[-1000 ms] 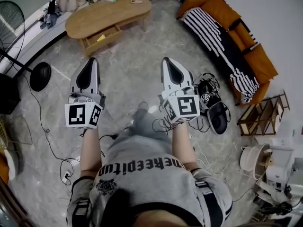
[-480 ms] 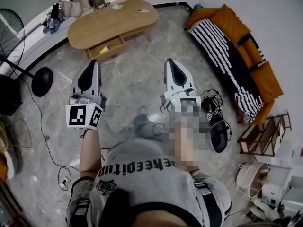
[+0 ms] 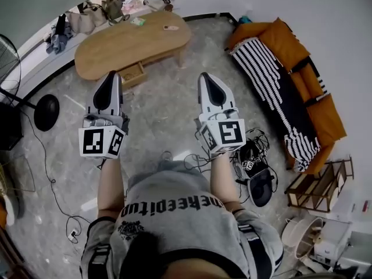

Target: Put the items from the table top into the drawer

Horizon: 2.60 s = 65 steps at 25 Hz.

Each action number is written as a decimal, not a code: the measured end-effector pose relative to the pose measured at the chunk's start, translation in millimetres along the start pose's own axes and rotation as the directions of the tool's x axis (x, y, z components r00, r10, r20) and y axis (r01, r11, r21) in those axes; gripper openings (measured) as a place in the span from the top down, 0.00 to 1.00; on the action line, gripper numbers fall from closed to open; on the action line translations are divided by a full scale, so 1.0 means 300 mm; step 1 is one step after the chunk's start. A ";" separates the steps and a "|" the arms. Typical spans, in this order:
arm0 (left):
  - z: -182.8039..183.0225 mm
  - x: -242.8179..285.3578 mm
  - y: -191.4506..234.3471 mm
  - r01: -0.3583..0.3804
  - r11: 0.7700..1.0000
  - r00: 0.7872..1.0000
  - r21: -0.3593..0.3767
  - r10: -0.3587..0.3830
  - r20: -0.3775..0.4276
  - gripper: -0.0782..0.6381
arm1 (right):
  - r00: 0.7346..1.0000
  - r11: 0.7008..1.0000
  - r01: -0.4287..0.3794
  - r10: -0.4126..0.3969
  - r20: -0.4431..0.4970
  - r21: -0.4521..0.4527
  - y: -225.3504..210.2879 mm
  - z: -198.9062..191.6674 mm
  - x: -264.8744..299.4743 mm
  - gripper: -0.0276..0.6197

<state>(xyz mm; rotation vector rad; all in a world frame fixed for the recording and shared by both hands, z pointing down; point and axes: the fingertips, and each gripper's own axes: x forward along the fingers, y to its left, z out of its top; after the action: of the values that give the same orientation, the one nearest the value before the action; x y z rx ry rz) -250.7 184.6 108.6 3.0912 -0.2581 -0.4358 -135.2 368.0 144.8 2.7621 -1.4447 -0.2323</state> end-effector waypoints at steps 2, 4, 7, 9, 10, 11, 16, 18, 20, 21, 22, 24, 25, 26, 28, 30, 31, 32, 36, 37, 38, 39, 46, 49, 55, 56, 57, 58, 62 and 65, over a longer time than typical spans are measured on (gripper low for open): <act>-0.019 0.059 -0.019 0.000 1.000 1.000 0.009 0.000 0.000 0.87 | 1.000 1.000 -0.002 0.002 -0.003 0.010 -0.058 -0.021 0.033 0.95; -0.045 0.108 -0.035 0.011 1.000 1.000 0.020 -0.010 -0.011 0.87 | 1.000 0.999 0.003 -0.002 -0.007 0.032 -0.108 -0.050 0.066 0.95; -0.084 0.171 -0.031 0.021 0.999 0.999 0.029 -0.020 -0.035 0.87 | 1.000 0.999 -0.004 0.005 -0.019 0.053 -0.150 -0.090 0.121 0.95; -0.110 0.215 -0.009 0.020 1.000 0.999 0.024 -0.019 -0.045 0.87 | 1.000 0.998 -0.004 0.006 -0.027 0.059 -0.167 -0.112 0.168 0.95; -0.124 0.239 0.006 0.020 1.000 0.999 0.022 -0.019 -0.049 0.87 | 1.000 0.998 -0.003 0.005 -0.030 0.060 -0.174 -0.122 0.194 0.95; -0.139 0.265 0.022 0.021 1.000 0.998 0.020 -0.020 -0.052 0.87 | 0.999 0.998 -0.003 0.005 -0.034 0.060 -0.181 -0.133 0.220 0.95; -0.191 0.438 0.099 0.042 0.999 0.998 0.009 -0.042 -0.039 0.87 | 0.999 0.999 0.018 -0.016 -0.039 0.049 -0.247 -0.173 0.371 0.95; -0.218 0.518 0.132 0.058 0.998 0.998 0.007 -0.058 -0.040 0.87 | 0.999 0.998 0.035 -0.033 -0.039 0.046 -0.286 -0.186 0.444 0.95; -0.244 0.602 0.176 0.070 0.998 0.997 0.007 -0.070 -0.044 0.87 | 0.998 0.998 0.049 -0.047 -0.039 0.043 -0.319 -0.200 0.531 0.95; -0.257 0.643 0.203 0.074 0.997 0.996 0.008 -0.074 -0.046 0.87 | 0.998 0.998 0.055 -0.053 -0.039 0.043 -0.333 -0.205 0.579 0.95; -0.269 0.683 0.232 0.078 0.997 0.996 0.009 -0.077 -0.047 0.87 | 0.998 0.997 0.059 -0.058 -0.039 0.043 -0.344 -0.210 0.628 0.95; -0.288 0.756 0.296 0.082 0.997 0.995 0.010 -0.082 -0.051 0.87 | 0.997 0.997 0.067 -0.065 -0.038 0.045 -0.356 -0.218 0.725 0.95; -0.295 0.790 0.331 0.084 0.996 0.995 0.010 -0.083 -0.053 0.87 | 0.997 0.996 0.070 -0.068 -0.037 0.046 -0.359 -0.220 0.772 0.95; -0.300 0.824 0.365 0.085 0.996 0.995 0.009 -0.084 -0.055 0.87 | 0.997 0.996 0.073 -0.071 -0.038 0.047 -0.361 -0.221 0.820 0.95; -0.308 0.890 0.434 0.087 0.996 0.995 0.010 -0.086 -0.058 0.87 | 0.996 0.996 0.077 -0.075 -0.040 0.052 -0.362 -0.225 0.913 0.95; -0.315 0.951 0.501 0.090 0.996 0.994 0.011 -0.090 -0.060 0.87 | 0.996 0.995 0.080 -0.077 -0.043 0.056 -0.359 -0.232 1.002 0.95; -0.319 0.979 0.532 0.092 0.996 0.994 0.012 -0.091 -0.059 0.87 | 0.996 0.995 0.081 -0.079 -0.042 0.058 -0.358 -0.235 1.045 0.95; -0.322 1.007 0.563 0.093 0.996 0.994 0.013 -0.092 -0.058 0.87 | 0.996 0.995 0.083 -0.081 -0.040 0.059 -0.357 -0.238 1.085 0.95; -0.337 1.105 0.672 0.102 0.995 0.994 0.021 -0.101 -0.051 0.87 | 0.996 0.994 0.091 -0.089 -0.031 0.060 -0.350 -0.246 1.233 0.95; -0.341 1.126 0.699 0.104 0.994 0.993 0.021 -0.103 -0.049 0.87 | 0.995 0.994 0.093 -0.091 -0.030 0.060 -0.346 -0.248 1.266 0.95; -0.346 1.146 0.727 0.107 0.994 0.993 0.020 -0.105 -0.048 0.87 | 0.995 0.994 0.094 -0.093 -0.030 0.059 -0.340 -0.250 1.298 0.95; -0.352 1.166 0.753 0.108 0.994 0.993 0.018 -0.107 -0.047 0.87 | 0.995 0.994 0.095 -0.093 -0.031 0.058 -0.334 -0.254 1.328 0.95; -0.444 1.298 0.840 0.125 0.992 0.989 -0.022 -0.127 -0.074 0.87 | 0.991 0.993 0.109 -0.105 -0.080 0.047 -0.357 -0.322 1.459 0.95; -0.493 1.355 0.843 0.132 0.990 0.986 -0.040 -0.135 -0.093 0.87 | 0.988 0.992 0.119 -0.114 -0.102 0.045 -0.399 -0.356 1.491 0.95; -0.573 1.487 0.858 0.122 0.992 0.985 -0.039 -0.126 -0.115 0.87 | 0.984 0.991 0.118 -0.109 -0.142 0.057 -0.518 -0.440 1.604 0.95; -0.584 1.512 0.864 0.116 0.993 0.986 -0.037 -0.120 -0.116 0.87 | 0.984 0.992 0.112 -0.102 -0.147 0.059 -0.538 -0.455 1.632 0.95; -0.595 1.537 0.869 0.110 0.993 0.987 -0.035 -0.113 -0.116 0.87 | 0.984 0.993 0.104 -0.093 -0.153 0.060 -0.560 -0.472 1.660 0.95; -0.606 1.564 0.871 0.104 0.994 0.987 -0.033 -0.107 -0.117 0.87 | 0.983 0.994 0.093 -0.082 -0.161 0.063 -0.583 -0.490 1.688 0.95; -0.654 1.691 0.870 0.080 0.996 0.989 -0.026 -0.082 -0.126 0.87 | 0.978 0.994 0.055 -0.034 -0.208 0.096 -0.694 -0.583 1.812 0.95; -0.693 1.788 0.867 0.055 0.998 0.990 -0.022 -0.058 -0.132 0.87 | 0.962 0.993 0.017 0.017 -0.274 0.119 -0.777 -0.682 1.906 0.95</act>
<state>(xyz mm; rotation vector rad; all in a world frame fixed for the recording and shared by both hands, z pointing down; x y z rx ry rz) 272.8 -162.8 169.8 3.0986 -0.1637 -0.2303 404.6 22.5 257.0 2.7457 -1.4289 0.2387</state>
